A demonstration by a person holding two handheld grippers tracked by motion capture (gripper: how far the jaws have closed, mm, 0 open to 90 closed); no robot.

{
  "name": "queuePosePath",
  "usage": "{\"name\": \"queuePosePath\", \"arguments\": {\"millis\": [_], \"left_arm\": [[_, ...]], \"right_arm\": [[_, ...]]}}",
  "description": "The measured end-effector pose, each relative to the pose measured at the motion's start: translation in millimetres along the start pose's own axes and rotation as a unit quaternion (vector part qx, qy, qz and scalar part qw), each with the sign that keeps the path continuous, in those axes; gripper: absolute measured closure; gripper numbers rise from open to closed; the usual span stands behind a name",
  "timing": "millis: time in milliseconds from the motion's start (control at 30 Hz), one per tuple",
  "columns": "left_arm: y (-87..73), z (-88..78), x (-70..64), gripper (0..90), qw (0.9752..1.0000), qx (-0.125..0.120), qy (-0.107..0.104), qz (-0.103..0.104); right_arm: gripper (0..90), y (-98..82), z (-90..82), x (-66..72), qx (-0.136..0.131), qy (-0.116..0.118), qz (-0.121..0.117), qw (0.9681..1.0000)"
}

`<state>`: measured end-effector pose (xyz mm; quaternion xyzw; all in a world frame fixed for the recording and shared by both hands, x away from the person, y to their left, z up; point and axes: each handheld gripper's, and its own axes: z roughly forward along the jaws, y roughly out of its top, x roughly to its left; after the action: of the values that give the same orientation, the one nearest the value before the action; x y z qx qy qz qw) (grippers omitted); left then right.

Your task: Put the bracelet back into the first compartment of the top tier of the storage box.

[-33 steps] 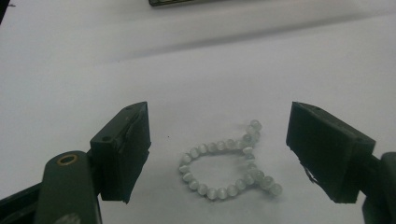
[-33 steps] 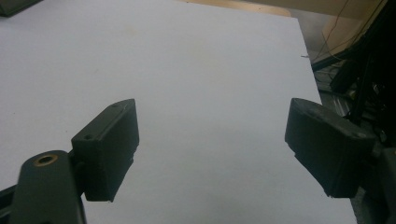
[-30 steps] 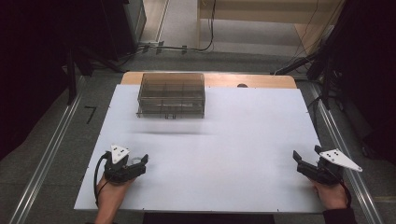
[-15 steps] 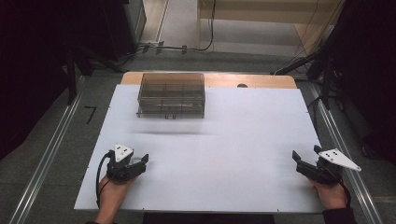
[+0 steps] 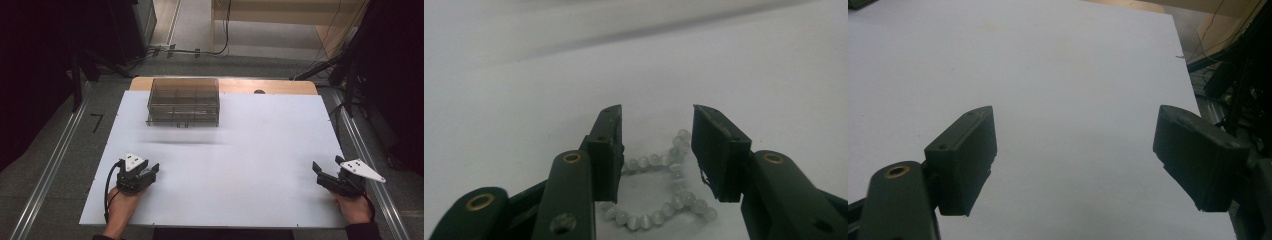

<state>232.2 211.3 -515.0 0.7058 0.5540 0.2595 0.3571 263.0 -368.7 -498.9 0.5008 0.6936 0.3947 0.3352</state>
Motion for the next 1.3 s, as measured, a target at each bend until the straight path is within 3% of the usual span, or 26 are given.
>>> {"name": "queuePosePath", "arguments": {"millis": [167, 233, 567, 800, 1133, 1300], "left_arm": [[0.5, 1.8, -1.0, 60.7, 1.0, 0.003, -0.003, 0.004], [0.9, 2.0, -2.0, 67.9, 1.0, 0.004, -0.007, 0.004], [1.0, 3.3, -2.8, 83.5, 0.9996, 0.017, -0.02, 0.003], [2.4, 1.7, -0.6, 85.0, 0.9994, 0.015, -0.029, -0.013], [9.3, -11.1, -4.2, 85.3, 0.9992, -0.027, -0.021, -0.019], [13.8, -19.2, -3.1, 85.6, 0.9979, -0.048, -0.023, -0.039]], "right_arm": [[16.3, 0.0, 0.2, 0.1, 0.001, 0.0, 0.0, 1.0], [16.3, -0.1, 0.4, 0.1, 0.002, 0.001, 0.0, 1.0], [16.3, -0.1, 0.8, -0.2, 0.003, 0.002, 0.001, 1.0], [16.3, -0.1, 1.1, -0.1, 0.005, 0.002, 0.002, 1.0], [16.3, -0.3, 1.2, -0.3, 0.006, 0.002, 0.002, 1.0], [16.3, -0.4, 0.9, -1.2, 0.004, -0.001, 0.003, 1.0]]}}
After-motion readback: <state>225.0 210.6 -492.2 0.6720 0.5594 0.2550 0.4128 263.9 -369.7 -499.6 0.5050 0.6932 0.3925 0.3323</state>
